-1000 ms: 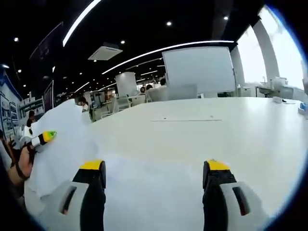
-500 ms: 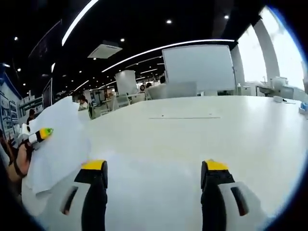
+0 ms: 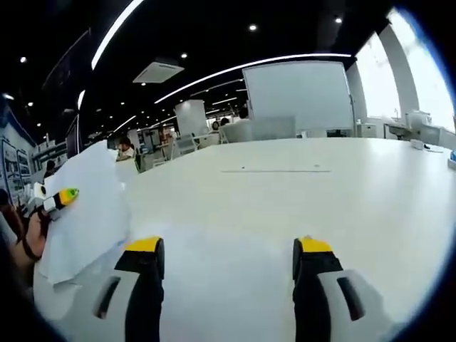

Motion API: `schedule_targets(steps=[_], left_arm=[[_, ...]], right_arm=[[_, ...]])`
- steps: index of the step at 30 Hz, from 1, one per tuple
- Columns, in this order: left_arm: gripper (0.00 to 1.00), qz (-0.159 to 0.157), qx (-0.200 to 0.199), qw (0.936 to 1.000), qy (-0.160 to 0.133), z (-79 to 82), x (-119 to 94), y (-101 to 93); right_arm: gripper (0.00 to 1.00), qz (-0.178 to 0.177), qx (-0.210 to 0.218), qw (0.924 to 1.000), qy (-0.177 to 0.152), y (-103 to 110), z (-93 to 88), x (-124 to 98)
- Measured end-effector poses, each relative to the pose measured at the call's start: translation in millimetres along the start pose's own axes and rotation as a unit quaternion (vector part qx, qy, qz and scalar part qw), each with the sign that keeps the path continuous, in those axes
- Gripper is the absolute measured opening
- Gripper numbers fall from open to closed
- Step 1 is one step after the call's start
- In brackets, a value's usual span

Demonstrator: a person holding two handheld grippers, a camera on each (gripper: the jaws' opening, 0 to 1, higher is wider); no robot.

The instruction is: Organize the stack of printing papers by aligning and flattening the scattered papers on the table

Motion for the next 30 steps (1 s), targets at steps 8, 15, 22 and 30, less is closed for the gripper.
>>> schedule_targets(steps=[8,15,22,30], left_arm=[[0.10,0.000,0.001,1.0000,0.000,0.1,-0.7,-0.5],[0.10,0.000,0.001,1.0000,0.000,0.1,-0.8,-1.6],[0.10,0.000,0.001,1.0000,0.000,0.3,-0.6,0.7],[0.10,0.000,0.002,1.0000,0.001,0.0,0.1,3.7]], right_arm=[[0.67,0.025,-0.015,0.9993,0.024,-12.0,-2.0,5.7],[0.64,0.061,0.011,0.9981,-0.003,-24.4,3.9,-1.1],[0.64,0.076,-0.023,0.9966,0.021,-28.2,-0.5,0.4],[0.63,0.104,-0.127,0.9848,0.056,-31.4,-3.2,0.9]])
Point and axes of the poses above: the point that each gripper's makers call its tool centre point, and the gripper's own axes: x roughly forward along the fingers, y roughly to its left, z roughly out of its top, the point moved 2 cm from there along -x, roughly backward along the fingers, and after that the axes turned 15 degrees about z, right-handed, at the moved point
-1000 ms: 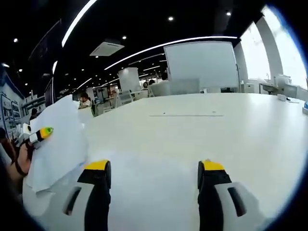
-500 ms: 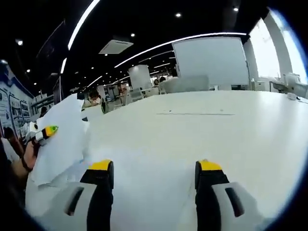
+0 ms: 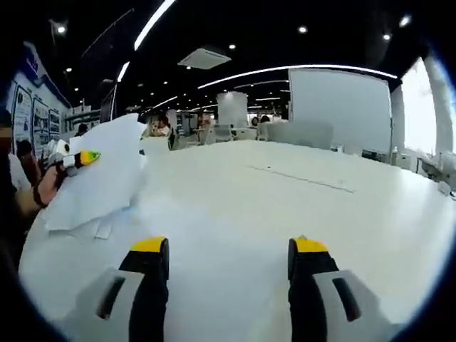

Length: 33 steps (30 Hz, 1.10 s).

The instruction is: Organize the stack of printing papers by aligning and flattening the scattered papers on the table

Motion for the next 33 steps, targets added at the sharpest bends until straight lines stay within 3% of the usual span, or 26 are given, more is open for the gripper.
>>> schedule_targets(steps=[2,5,9,28,33], left_arm=[[0.10,0.000,0.001,1.0000,0.000,-0.1,0.4,1.1],[0.10,0.001,0.001,1.0000,0.000,-0.3,0.7,1.8],[0.10,0.001,0.003,1.0000,0.000,-0.4,0.7,1.9],[0.10,0.000,0.005,1.0000,0.000,-0.7,0.2,-0.3],[0.10,0.000,0.005,1.0000,0.001,-0.6,-0.3,-2.5]], right_arm=[[0.62,0.005,-0.008,0.9999,0.010,1.1,-4.2,2.0],[0.61,0.013,0.013,0.9998,-0.002,-2.2,-3.3,2.1],[0.61,0.019,0.024,0.9995,0.005,3.5,-7.3,4.0],[0.64,-0.001,0.016,0.9998,0.014,13.1,-10.7,4.6],[0.55,0.016,0.010,0.9998,0.010,29.1,-7.2,6.7]])
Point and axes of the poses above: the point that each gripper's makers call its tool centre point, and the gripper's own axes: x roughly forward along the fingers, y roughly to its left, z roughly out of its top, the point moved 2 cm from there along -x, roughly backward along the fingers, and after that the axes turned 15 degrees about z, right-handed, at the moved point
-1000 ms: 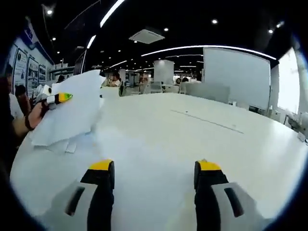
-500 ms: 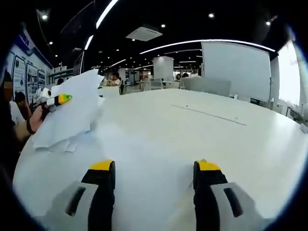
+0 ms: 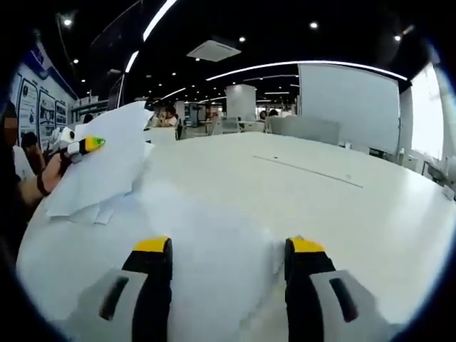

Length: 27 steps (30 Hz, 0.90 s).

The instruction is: Organize the stack of printing papers by aligning and flattening the scattered papers on the table

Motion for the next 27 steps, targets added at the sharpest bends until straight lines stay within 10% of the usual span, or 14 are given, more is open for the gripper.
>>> schedule_targets(steps=[27], left_arm=[[0.10,0.000,-0.003,1.0000,-0.001,1.4,0.1,3.3]], right_arm=[[0.12,0.075,-0.022,0.9968,0.019,34.0,0.7,4.6]])
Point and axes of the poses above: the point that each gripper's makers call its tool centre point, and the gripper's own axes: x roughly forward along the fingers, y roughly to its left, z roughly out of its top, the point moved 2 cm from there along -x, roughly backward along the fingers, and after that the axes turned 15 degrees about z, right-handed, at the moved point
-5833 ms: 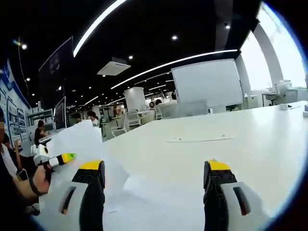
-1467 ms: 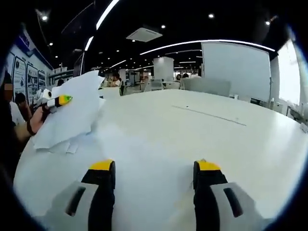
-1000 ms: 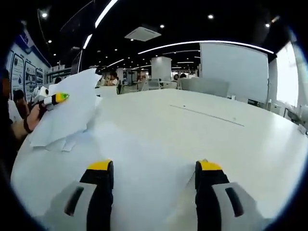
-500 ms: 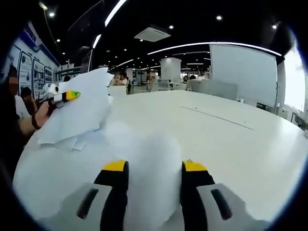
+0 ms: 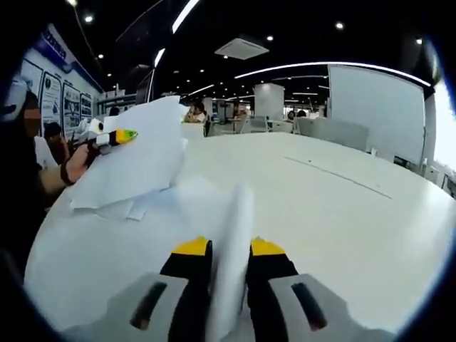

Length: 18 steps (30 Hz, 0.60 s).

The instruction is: Organize the stack of printing papers by aligning and flattening the scattered papers on the table

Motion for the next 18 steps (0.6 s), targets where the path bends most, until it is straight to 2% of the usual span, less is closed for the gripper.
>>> schedule_targets(steps=[5,11,18], left_arm=[[0.10,0.000,-0.003,1.0000,-0.001,0.6,-0.1,1.0],[0.10,0.000,-0.005,1.0000,-0.002,0.4,-0.1,1.3],[0.10,0.000,-0.005,1.0000,-0.002,0.2,-0.1,1.5]], right_arm=[[0.03,-0.002,0.024,0.9997,-0.009,-3.1,2.1,-1.7],[0.00,0.001,0.041,0.9989,-0.023,-7.1,4.0,-3.6],[0.00,-0.006,0.044,0.9987,-0.025,-15.4,3.3,-4.6]])
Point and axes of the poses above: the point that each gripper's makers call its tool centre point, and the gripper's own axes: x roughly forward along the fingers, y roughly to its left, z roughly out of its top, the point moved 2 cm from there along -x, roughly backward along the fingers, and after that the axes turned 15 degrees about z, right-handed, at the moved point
